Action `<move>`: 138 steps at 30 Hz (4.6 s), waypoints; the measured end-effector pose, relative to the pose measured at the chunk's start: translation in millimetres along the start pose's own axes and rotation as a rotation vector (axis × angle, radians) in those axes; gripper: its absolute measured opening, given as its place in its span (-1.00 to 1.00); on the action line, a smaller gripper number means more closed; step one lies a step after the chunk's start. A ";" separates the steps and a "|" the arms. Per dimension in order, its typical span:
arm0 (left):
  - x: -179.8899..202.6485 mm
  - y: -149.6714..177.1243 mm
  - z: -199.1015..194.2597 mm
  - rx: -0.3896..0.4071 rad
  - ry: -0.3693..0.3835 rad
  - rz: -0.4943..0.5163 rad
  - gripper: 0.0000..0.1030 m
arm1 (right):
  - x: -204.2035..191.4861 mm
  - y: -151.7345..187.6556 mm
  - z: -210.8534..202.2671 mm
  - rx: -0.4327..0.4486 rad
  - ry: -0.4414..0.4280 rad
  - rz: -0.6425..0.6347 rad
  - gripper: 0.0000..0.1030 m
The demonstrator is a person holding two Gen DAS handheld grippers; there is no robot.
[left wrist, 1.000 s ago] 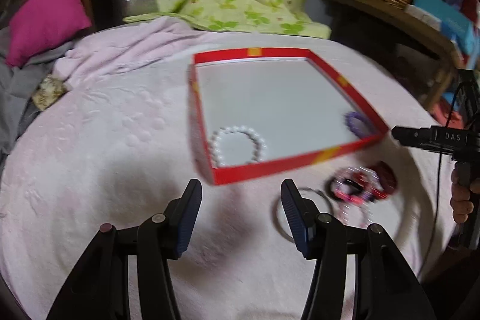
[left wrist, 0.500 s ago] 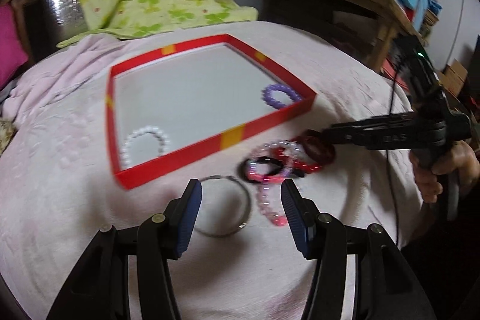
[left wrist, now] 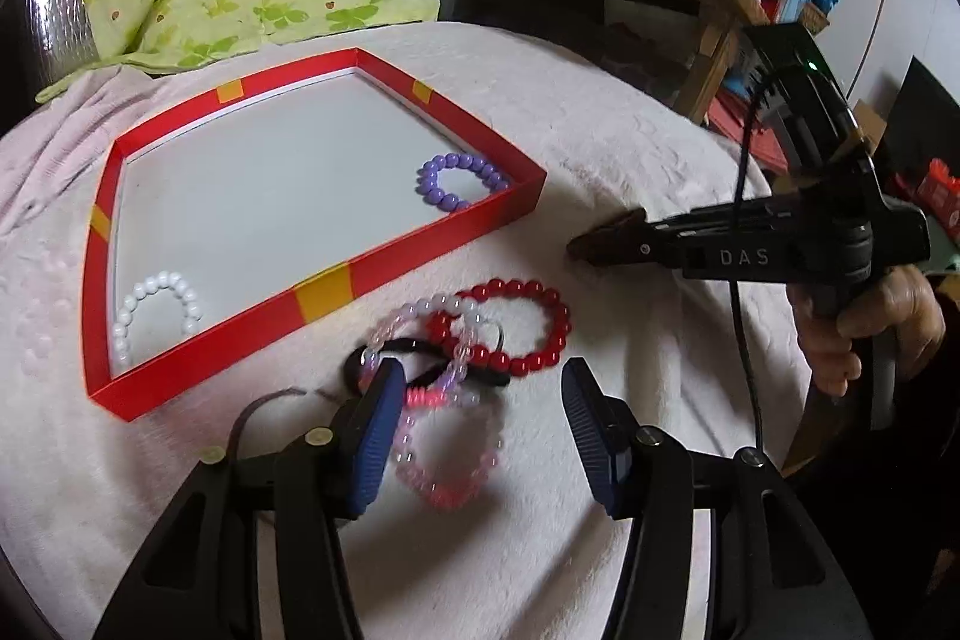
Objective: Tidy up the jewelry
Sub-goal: 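Grasp the pink-and-clear bead bracelet with the left tool while the right tool grasps the dark maroon bangle, then carry both bracelets into the red box and open both tools to release them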
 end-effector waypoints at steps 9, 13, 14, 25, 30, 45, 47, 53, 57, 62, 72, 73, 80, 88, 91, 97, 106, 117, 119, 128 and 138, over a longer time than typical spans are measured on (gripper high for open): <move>-1.9 5.1 17.0 -0.052 0.009 -0.011 -0.60 | 6.3 -0.5 -4.9 -0.045 -0.063 0.039 -0.87; -2.5 9.7 12.9 -0.057 0.018 -0.002 -0.69 | 6.8 1.7 -8.0 -0.070 -0.080 0.037 -0.74; -2.9 11.4 12.7 -0.061 0.018 0.000 -0.73 | 8.1 1.3 -9.3 -0.070 -0.085 0.041 -0.61; -15.1 22.9 -1.6 -0.059 0.016 -0.022 -0.82 | 13.9 -8.0 -12.0 -0.084 -0.207 0.211 -0.11; -24.2 31.2 -10.4 -0.059 0.000 -0.031 -0.83 | 16.9 -10.7 -9.0 -0.099 -0.241 0.290 -0.01; -37.3 28.4 -14.5 -0.053 -0.085 -0.017 0.15 | 23.3 -11.6 -9.2 -0.100 -0.247 0.329 0.13; -40.0 28.1 -9.0 -0.067 -0.078 -0.032 0.15 | 19.8 -11.4 -7.3 -0.087 -0.219 0.293 0.04; -45.3 34.4 1.7 -0.094 -0.019 -0.084 -0.30 | 10.7 -3.1 5.6 -0.077 -0.072 0.124 -0.50; -46.6 36.2 0.1 -0.080 0.048 -0.124 -0.70 | 6.5 3.4 4.4 -0.044 0.033 0.001 -0.87; -42.1 31.3 -3.1 -0.061 0.056 -0.138 -0.82 | -2.0 2.9 -3.6 -0.013 0.036 -0.029 -0.89; -47.5 14.8 -40.5 0.070 0.106 -0.181 -0.84 | -33.4 -6.7 -23.8 0.053 -0.100 -0.022 -0.89; -49.3 12.2 -44.0 0.084 0.108 -0.184 -0.84 | -37.3 -8.2 -25.8 0.066 -0.111 -0.024 -0.89; -54.7 8.3 -53.3 0.109 0.114 -0.191 -0.84 | -57.8 -13.7 -26.6 0.091 -0.157 -0.013 -0.89; -52.5 37.1 -26.0 -0.056 0.073 -0.170 -0.83 | -58.7 -12.0 -21.7 0.080 -0.149 -0.009 -0.89; -55.4 38.5 -29.1 -0.052 0.061 -0.179 -0.83 | -58.7 -11.9 -20.8 0.079 -0.149 -0.007 -0.89; -57.7 37.9 -38.2 -0.028 0.062 -0.169 -0.83 | -62.8 -13.0 -19.1 0.082 -0.152 0.003 -0.89; -61.3 34.4 -46.1 -0.012 0.056 -0.147 -0.86 | -73.5 -18.0 -14.3 0.097 -0.169 0.026 -0.89; -65.4 52.1 -24.1 -0.098 0.034 -0.155 -0.43 | -70.8 -13.9 -8.0 0.076 -0.150 0.021 -0.89; -64.1 53.0 -17.4 -0.117 0.046 -0.141 -0.63 | -72.4 -12.7 -7.3 0.073 -0.148 0.015 -0.89; -69.2 54.8 -22.6 -0.095 0.056 -0.175 -0.86 | -72.4 -14.6 -11.0 0.089 -0.150 0.017 -0.89; -85.9 19.5 -80.1 0.155 0.107 -0.267 -0.86 | -74.0 -24.5 -12.8 0.126 -0.167 0.055 -0.89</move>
Point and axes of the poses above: each gripper's, at about its wrist camera, not at the fingertips, and z roughly the way its jaws point, x to its right, y to its underside, the point moved 6 cm from there along z, roughly the way its jaws point, and after that the axes turned 15 degrees about z, right-handed, at the moved point
